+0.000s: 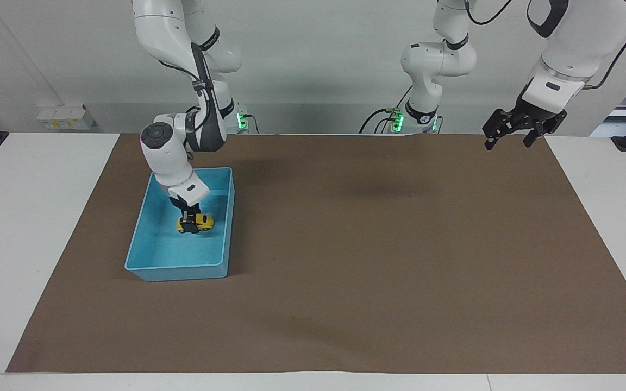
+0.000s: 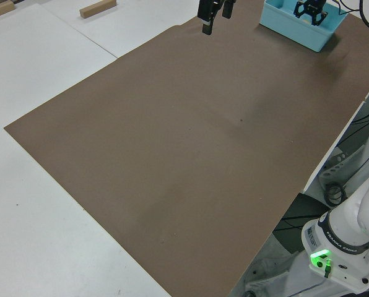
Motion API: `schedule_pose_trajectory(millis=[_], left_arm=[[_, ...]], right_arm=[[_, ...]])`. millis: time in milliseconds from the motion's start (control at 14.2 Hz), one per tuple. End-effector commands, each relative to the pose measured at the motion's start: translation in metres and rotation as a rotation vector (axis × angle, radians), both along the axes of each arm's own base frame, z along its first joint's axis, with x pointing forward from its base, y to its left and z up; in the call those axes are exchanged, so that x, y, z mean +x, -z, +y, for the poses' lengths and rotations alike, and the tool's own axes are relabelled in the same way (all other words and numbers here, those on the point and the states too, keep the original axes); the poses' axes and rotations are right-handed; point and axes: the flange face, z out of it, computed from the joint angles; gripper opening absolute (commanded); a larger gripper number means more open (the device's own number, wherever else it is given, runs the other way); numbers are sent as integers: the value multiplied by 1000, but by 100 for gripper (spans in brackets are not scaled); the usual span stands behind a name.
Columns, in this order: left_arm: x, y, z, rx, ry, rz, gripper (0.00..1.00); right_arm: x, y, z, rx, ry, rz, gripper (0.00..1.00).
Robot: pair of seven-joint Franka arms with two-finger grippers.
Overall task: Wind up and store yellow beetle car
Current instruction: 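Open the right gripper and withdraw it from the bin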
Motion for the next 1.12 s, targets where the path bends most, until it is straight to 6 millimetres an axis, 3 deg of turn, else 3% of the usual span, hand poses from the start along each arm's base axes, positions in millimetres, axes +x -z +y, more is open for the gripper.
schedule_pose_trajectory(millis=[0,281,421,561,772,1053], left_arm=[[-4,-1,2,-3,-12,8,100],[-4,-2,2,-3,-12,5,100],[-4,-2,3,-3,-14,6,100],[-4,-1,2,-3,-12,8,100],[-4,-1,2,-3,-12,6,100],[-3,-1,3,-3,-14,6,100]], right_arm=[[9,-66,3,-11,37,36,100],[22,-175,8,-21,198,71,100],[13,-216,12,-12,448,38,100],[-5,-241,15,-11,810,39,100],[-4,-282,24,79,1270,60,100],[5,-295,36,136,1755,104,100]])
